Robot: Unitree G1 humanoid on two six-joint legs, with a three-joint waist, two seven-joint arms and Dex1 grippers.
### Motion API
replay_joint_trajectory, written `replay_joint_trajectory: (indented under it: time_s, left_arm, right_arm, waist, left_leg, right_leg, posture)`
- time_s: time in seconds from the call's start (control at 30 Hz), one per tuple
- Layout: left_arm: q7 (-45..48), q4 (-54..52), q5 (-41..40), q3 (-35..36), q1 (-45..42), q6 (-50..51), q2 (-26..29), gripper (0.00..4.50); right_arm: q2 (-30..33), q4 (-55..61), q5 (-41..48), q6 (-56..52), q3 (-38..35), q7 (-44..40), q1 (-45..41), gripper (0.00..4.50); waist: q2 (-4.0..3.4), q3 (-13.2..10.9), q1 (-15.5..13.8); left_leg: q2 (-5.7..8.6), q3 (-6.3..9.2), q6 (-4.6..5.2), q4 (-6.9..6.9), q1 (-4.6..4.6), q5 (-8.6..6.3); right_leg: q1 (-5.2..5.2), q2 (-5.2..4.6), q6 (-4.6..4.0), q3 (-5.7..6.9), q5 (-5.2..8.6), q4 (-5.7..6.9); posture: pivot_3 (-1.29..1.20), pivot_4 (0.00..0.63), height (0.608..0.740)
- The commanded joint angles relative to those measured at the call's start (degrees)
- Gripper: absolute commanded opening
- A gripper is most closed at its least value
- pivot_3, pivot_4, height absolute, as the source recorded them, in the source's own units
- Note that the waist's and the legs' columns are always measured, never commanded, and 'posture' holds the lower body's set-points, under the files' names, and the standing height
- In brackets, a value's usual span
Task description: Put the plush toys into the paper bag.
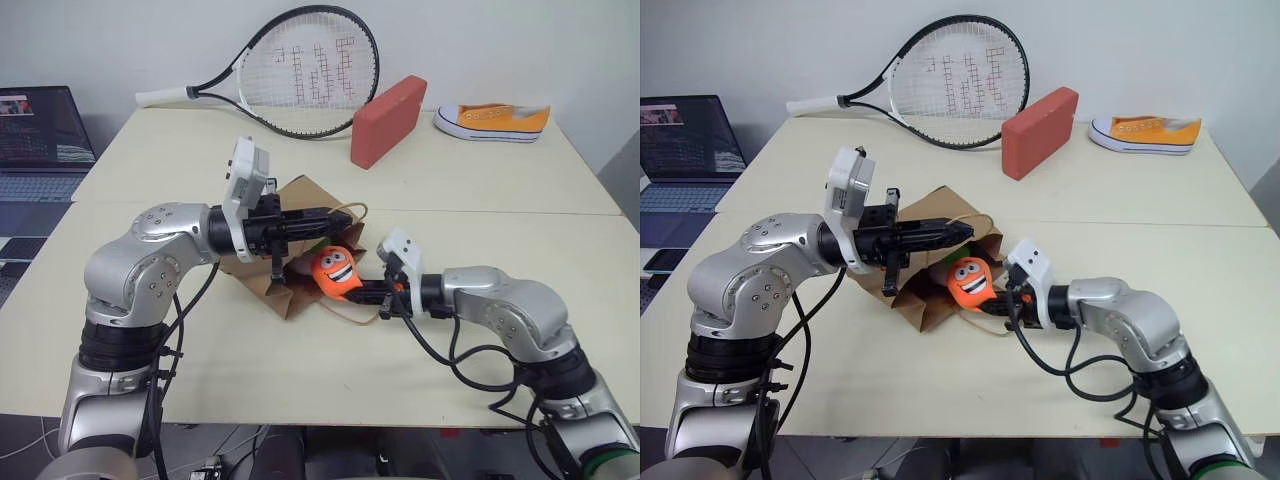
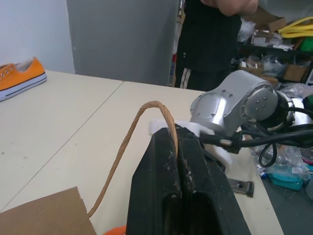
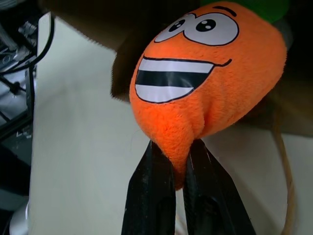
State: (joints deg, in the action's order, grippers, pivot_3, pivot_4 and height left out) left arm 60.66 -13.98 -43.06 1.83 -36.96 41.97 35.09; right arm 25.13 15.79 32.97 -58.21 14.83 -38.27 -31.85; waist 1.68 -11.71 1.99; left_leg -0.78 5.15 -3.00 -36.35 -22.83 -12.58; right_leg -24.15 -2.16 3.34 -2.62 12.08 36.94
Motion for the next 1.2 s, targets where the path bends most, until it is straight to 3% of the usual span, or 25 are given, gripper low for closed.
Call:
replay_joint_trajectory:
  time_s: [0.03,0.83,0.97,1.2]
  left_arm:
    - [0.29,-2.07,-1.46,0.54,-0.58,-0.07,0.22,0.00]
    - [2.46,-4.06,-2.45,-1.08,0.32,1.54,1.58,0.00]
    - [1.89,-3.56,-2.50,-0.62,0.14,1.54,1.44,0.00]
    - [-1.10,-0.97,-2.46,0.88,-1.30,0.83,0.07,0.00]
  right_arm:
    - [-2.35,-2.28,-0.71,-0.13,-0.76,1.57,-2.00,0.04]
    - [-18.47,-18.08,-0.96,-0.82,-12.68,13.23,-8.99,0.04]
    - [-19.09,-17.85,-1.93,0.21,-12.43,13.98,-8.71,1.11]
    - [-17.32,-13.10,-3.98,1.66,-9.70,13.04,-7.21,3.67]
  waist:
    - [0.00,0.00,-0.04]
    - [-0.02,-0.01,0.35]
    - [-0.02,-0.01,0.41]
    - [-0.03,-0.01,0.44]
  left_leg:
    - [0.00,0.00,0.00,0.00,-0.01,0.00]
    - [0.00,0.02,0.00,0.04,0.01,0.00]
    - [0.00,0.01,0.00,0.04,0.00,0.00]
    - [0.00,0.02,0.00,0.04,0.01,0.00]
  right_leg:
    - [0.00,0.00,0.00,0.00,0.00,0.00]
    - [-0.02,0.01,0.01,0.00,-0.02,0.03]
    - [-0.02,0.01,0.01,0.00,-0.02,0.03]
    - [-0.02,0.01,0.01,0.01,-0.02,0.03]
  posture:
    - [0.00,0.150,0.740]
    - [0.00,0.150,0.740]
    - [0.00,0.150,0.740]
    - [0.00,0.150,0.740]
